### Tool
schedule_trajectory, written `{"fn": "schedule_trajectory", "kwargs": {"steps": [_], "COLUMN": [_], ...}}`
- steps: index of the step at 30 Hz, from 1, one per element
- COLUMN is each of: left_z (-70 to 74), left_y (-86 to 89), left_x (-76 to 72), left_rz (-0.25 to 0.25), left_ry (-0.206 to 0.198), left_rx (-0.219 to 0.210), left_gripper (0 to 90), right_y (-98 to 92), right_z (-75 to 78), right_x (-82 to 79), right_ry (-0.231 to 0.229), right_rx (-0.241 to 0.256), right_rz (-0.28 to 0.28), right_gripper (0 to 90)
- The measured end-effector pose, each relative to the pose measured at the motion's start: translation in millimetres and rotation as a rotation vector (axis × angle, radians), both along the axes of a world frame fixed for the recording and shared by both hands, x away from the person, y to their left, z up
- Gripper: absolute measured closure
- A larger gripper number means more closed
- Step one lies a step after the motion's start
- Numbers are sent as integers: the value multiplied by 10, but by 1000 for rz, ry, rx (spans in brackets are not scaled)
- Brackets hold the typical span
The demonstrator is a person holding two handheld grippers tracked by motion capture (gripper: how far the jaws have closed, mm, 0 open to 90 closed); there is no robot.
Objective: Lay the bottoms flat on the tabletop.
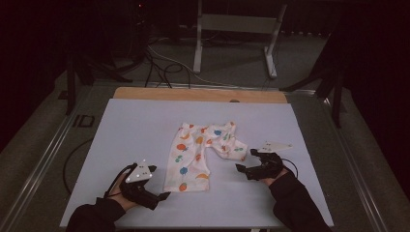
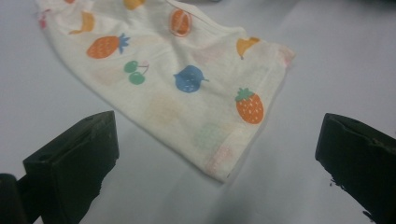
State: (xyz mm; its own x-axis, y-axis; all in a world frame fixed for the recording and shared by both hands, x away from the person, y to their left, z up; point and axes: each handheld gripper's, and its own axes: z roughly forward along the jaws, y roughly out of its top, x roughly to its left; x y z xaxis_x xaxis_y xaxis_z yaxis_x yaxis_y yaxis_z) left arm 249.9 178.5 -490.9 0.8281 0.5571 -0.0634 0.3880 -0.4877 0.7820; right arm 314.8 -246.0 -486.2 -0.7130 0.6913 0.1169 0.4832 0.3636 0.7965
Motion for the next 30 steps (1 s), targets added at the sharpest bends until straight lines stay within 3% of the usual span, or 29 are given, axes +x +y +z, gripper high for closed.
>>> {"fn": "schedule_trajectory", "kwargs": {"steps": [3, 5, 6, 8, 13, 16, 21, 24, 26, 30], "left_z": [6, 5, 2, -9, -54, -76, -77, -75, -73, -64], "left_y": [51, 78, 86, 93, 91, 94, 96, 93, 97, 112], "left_x": [-40, -72, -80, -79, -52, -37, -33, -38, -37, -34], "left_rz": [29, 37, 41, 48, 48, 47, 48, 46, 46, 55], "left_ry": [-17, -24, -29, -26, -16, -8, -10, -12, -15, -19], "left_rx": [-9, -11, -13, -13, -9, -7, -14, -13, -18, -31], "left_gripper": [2, 2, 2, 2, 2, 6, 9, 9, 9, 9], "right_y": [0, -41, -67, -123, -134, -113, -79, -48, -60, -74], "right_z": [-30, -35, -43, -68, -192, -266, -335, -306, -260, -94], "right_x": [81, 188, 251, 361, 603, 701, 764, 753, 738, 613], "right_ry": [7, 33, 29, 44, 98, 123, 150, 158, 160, 81], "right_rx": [-9, -15, -27, -1, -30, -59, -83, -76, -50, -39], "right_rz": [-25, -41, -97, -157, -239, -260, -264, -243, -233, -202], "right_gripper": [169, 292, 349, 415, 502, 560, 661, 876, 883, 886]}}
